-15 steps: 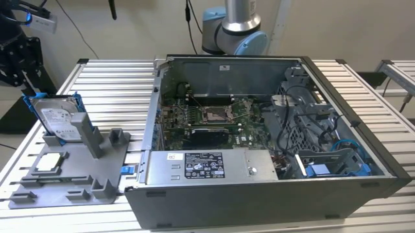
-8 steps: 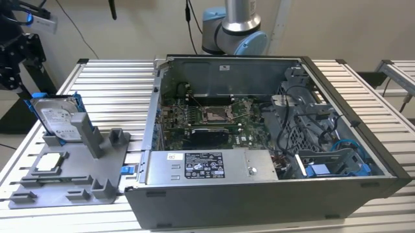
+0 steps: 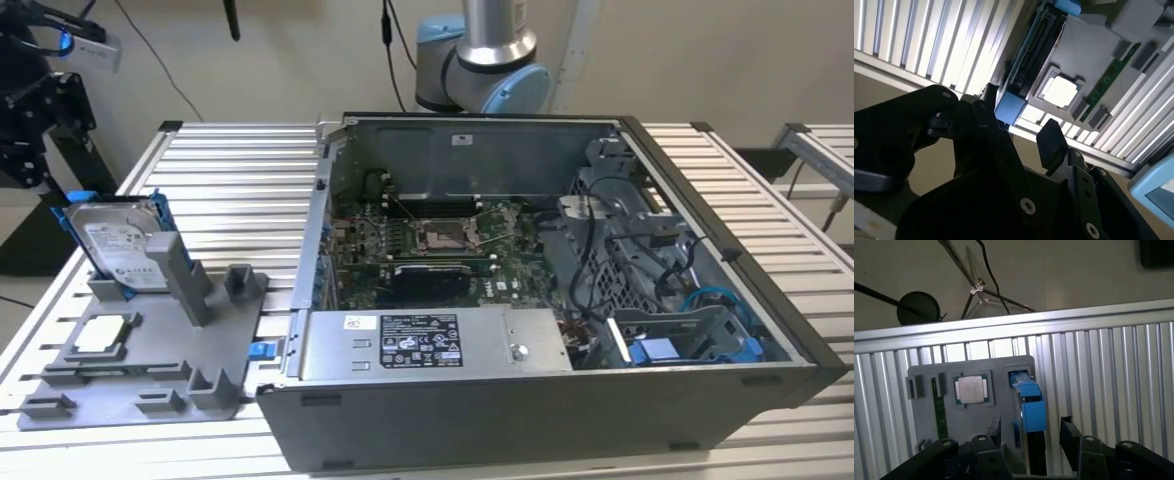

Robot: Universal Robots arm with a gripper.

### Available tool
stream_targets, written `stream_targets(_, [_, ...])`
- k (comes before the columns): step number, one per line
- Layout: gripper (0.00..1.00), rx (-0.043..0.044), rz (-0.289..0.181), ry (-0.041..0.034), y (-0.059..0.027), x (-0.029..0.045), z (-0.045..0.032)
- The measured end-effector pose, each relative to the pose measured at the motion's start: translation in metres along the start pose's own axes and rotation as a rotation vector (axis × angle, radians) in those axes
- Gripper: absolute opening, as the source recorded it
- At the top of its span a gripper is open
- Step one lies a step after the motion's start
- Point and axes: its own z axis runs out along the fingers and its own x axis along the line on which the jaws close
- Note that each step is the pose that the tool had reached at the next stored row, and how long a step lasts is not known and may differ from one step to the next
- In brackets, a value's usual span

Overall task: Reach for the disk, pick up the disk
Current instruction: 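Pick up the disk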

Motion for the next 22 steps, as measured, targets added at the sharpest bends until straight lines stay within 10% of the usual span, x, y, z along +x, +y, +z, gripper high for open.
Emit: stream_targets(22, [1.0, -0.0002, 0.0, -0.0022, 0.0, 0.0002, 0.0147])
